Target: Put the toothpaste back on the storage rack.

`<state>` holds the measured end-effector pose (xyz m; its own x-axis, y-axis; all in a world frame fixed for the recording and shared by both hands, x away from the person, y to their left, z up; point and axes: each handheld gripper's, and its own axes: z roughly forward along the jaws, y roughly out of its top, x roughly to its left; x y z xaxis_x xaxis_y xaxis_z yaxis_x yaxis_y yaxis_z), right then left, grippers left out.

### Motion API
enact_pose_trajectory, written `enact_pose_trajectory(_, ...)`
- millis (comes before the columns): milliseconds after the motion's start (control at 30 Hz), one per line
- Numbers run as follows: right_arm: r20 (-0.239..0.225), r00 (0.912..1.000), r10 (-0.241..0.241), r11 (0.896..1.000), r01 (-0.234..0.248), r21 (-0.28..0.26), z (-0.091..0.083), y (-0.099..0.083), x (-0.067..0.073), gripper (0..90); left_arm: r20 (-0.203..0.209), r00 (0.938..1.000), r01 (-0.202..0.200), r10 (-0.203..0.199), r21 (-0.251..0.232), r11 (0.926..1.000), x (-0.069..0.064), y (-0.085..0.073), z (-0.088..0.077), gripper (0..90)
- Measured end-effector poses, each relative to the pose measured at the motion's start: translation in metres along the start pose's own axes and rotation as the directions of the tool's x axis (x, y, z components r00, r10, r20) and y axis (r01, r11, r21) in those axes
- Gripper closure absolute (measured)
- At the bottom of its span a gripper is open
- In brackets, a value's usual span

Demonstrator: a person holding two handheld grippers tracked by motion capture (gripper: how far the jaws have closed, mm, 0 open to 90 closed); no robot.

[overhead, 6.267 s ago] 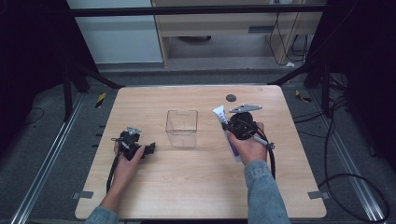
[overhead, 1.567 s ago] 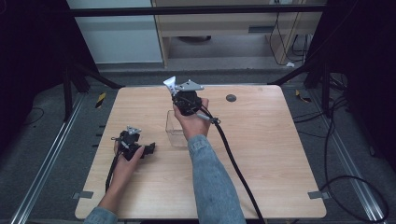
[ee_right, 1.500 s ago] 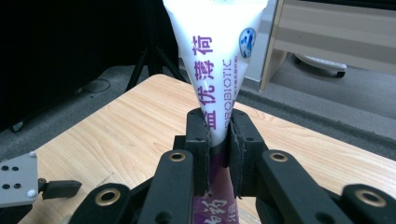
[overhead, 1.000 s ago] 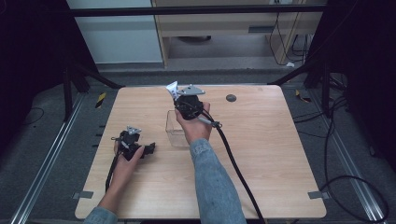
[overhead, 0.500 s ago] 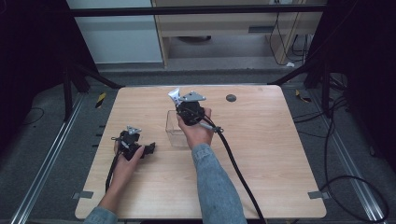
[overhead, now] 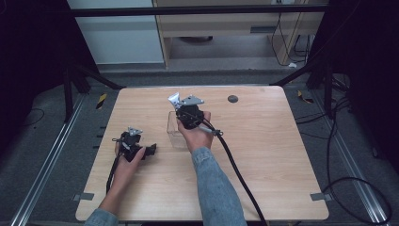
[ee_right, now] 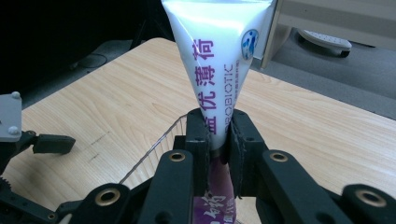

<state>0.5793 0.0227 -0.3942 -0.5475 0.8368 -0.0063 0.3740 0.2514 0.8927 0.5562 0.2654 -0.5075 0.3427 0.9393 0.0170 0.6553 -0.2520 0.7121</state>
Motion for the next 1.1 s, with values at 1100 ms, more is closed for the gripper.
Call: enact_pose_trajectory(1100, -0.026, 0.9996, -0.009, 0.998, 0.011, 0.063, 0.006, -0.0076, 0.0036, 79.9, 0.0, 1.0, 0.0, 0.0, 0.0, 1.0, 0.0, 0.0001, 0.0001, 0.0)
